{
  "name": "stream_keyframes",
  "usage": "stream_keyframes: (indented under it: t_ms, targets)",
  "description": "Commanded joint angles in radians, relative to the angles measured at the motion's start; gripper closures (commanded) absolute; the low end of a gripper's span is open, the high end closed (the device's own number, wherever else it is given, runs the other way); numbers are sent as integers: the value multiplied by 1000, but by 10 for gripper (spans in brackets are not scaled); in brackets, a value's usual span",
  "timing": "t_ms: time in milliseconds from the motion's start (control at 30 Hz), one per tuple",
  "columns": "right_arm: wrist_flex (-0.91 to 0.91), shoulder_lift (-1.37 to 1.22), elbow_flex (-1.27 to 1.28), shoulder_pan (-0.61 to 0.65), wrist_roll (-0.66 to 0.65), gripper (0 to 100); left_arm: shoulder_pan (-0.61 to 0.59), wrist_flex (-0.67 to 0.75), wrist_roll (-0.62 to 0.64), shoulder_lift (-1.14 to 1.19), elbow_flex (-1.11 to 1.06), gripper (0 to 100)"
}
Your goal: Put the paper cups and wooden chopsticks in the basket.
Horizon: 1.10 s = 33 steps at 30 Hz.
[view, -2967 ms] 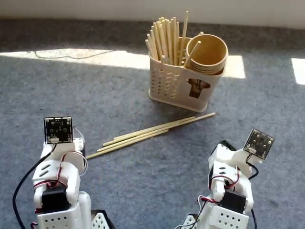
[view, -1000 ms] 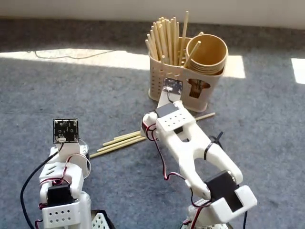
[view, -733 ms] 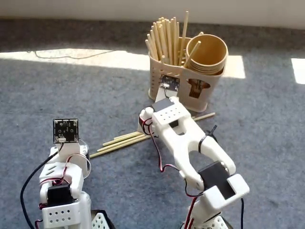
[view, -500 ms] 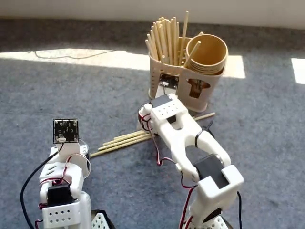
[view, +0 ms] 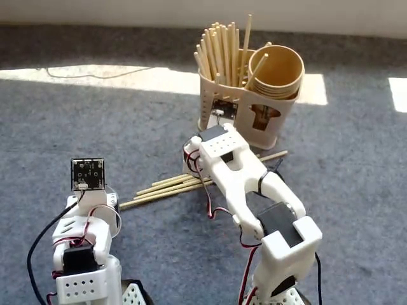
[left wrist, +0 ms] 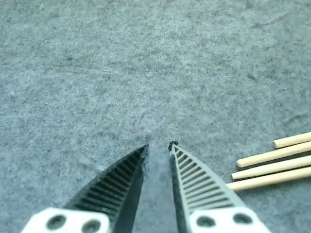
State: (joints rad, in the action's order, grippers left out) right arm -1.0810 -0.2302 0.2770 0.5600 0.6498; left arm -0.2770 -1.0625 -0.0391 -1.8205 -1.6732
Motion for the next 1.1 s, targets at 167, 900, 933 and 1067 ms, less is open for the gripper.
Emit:
stream_keyframes:
  t_ms: [167, 900, 933, 1067]
  targets:
    - [-35, -5, -5, 36, 26, 842, -8, 20, 3, -2, -22, 916]
    - [-48, -1, -61, 22, 112, 841, -8, 20, 3, -1, -22, 916]
    - [-48, -1, -71, 18, 114, 841, -8, 20, 3, -1, -22, 916]
    - [-48, -1, -94, -4, 115, 841, -8, 20, 3, -1, -22, 916]
